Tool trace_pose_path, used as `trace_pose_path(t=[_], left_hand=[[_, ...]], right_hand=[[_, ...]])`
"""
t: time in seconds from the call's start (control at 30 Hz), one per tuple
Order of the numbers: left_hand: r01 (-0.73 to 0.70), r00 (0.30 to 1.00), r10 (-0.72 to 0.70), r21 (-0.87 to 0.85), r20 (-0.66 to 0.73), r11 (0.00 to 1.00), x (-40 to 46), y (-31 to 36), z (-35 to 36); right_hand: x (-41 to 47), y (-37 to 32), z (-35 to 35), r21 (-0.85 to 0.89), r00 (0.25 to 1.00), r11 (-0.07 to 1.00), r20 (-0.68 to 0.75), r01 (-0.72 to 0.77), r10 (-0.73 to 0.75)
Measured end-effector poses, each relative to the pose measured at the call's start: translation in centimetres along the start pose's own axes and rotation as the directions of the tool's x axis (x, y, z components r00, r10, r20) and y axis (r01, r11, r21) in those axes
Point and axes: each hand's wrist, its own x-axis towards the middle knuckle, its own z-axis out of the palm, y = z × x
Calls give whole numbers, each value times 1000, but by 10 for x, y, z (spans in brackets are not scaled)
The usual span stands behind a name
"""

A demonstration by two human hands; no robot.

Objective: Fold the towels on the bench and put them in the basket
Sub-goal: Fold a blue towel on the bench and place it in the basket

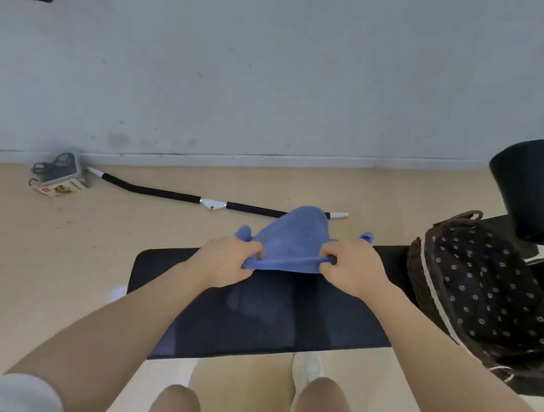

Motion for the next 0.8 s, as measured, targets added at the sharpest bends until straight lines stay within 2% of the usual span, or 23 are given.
trace_pose_path(t=[0.13, 0.27, 0.43, 0.63, 0.7, 0.8], left_hand=[[-83, 993, 78, 61, 84, 995, 27, -22, 98], [-62, 998, 61, 40, 15, 997, 32, -37, 163], [54, 989, -47, 52, -139, 997, 9, -26, 192], [99, 978, -87, 52, -190, 994, -36, 23, 205], [121, 983, -119, 9, -141, 993, -44, 37, 217], [170, 984, -164, -81, 71, 982, -55, 48, 241]], right_hand=[[16, 44, 102, -18, 999, 1000, 33, 20, -20], [26, 67, 162, -72, 991, 993, 98, 98, -90], [7, 77, 186, -142, 984, 974, 43, 175, -170], [-51, 83, 178, -238, 970, 943, -14, 232, -242], [-61, 87, 181, -245, 981, 950, 57, 195, -187], [-68, 94, 194, -229, 975, 962, 197, 152, -107]])
